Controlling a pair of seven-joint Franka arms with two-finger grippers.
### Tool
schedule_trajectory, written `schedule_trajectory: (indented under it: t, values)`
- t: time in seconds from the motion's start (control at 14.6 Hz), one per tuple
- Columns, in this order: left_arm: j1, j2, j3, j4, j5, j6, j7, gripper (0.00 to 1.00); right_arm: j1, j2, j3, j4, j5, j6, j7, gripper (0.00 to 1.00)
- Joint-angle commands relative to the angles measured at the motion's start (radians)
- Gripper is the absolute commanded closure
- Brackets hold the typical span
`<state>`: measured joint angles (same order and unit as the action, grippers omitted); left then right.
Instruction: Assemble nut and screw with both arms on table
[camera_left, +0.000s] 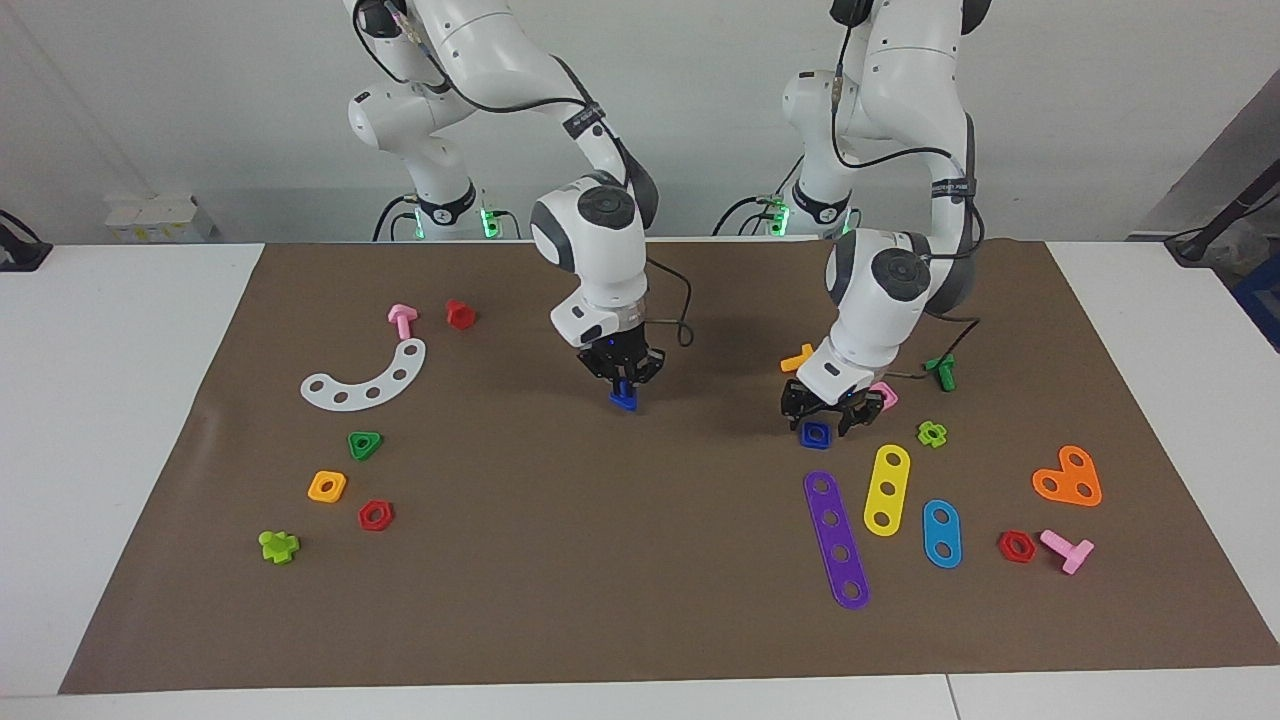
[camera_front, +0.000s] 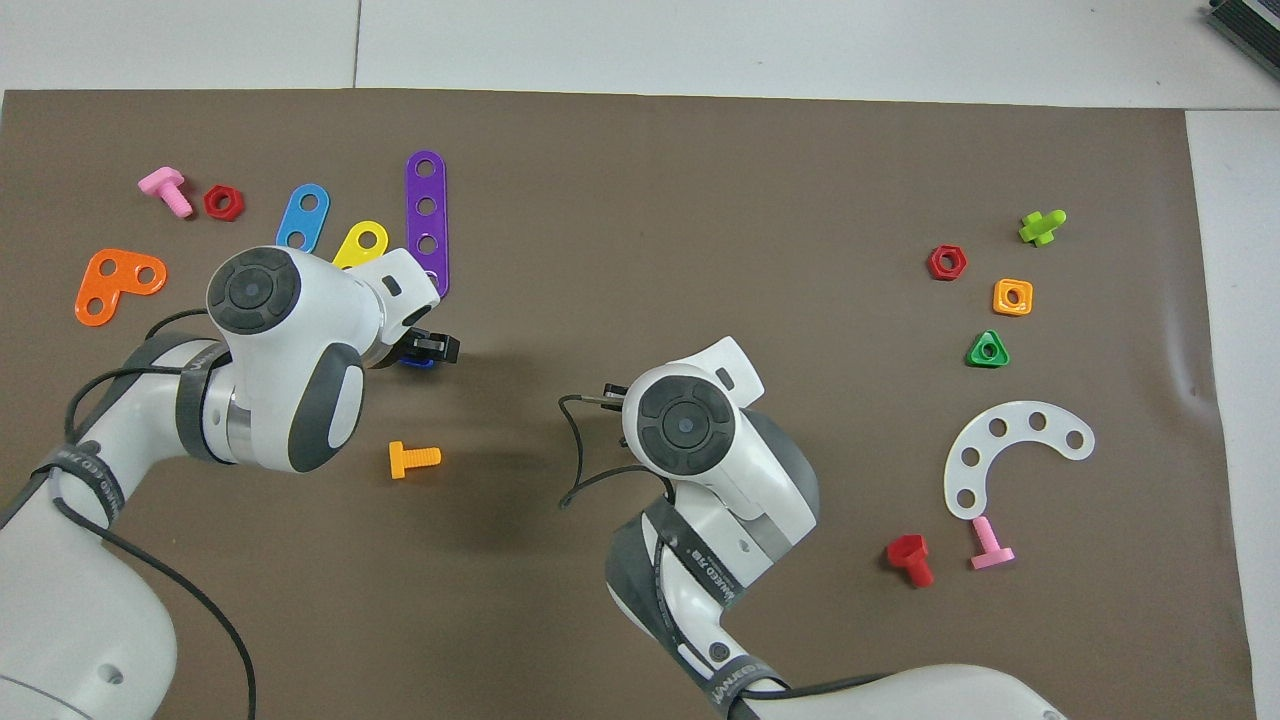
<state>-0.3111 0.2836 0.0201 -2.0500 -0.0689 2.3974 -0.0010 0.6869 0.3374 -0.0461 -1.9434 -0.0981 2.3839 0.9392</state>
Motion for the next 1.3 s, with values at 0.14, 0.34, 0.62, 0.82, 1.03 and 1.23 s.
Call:
schedule_trajectory:
  t: [0.14,0.34,0.62,0.82,1.03,1.23]
  values:
    - [-0.008,0.002,0.014,-0.036,-0.019,0.051,0.085,0.24,-0.018,0.022,-0.008,0.043,-0.028,0.005,0.021,0.03]
    - [-0.005,0.002,0.014,-0.044,-0.019,0.052,0.107,0.28,-0.053,-0.021,-0.006,0.044,-0.017,-0.015,0.009,0.01]
    - [-0.011,0.002,0.014,-0.044,-0.019,0.048,0.108,0.43,-0.113,-0.132,-0.005,0.04,-0.009,-0.113,-0.133,0.0]
    - [-0.013,0.002,0.014,-0.044,-0.019,0.046,0.108,0.92,-0.196,-0.208,-0.005,0.029,0.07,-0.173,-0.296,0.0]
    - [-0.016,0.005,0.014,-0.022,-0.019,0.037,0.096,1.0,-0.288,-0.297,-0.006,0.026,0.122,-0.296,-0.445,0.0]
    - [-0.057,0.017,0.014,0.059,-0.025,-0.01,-0.037,1.0,-0.415,-0.368,-0.008,0.037,0.178,-0.4,-0.639,0.0]
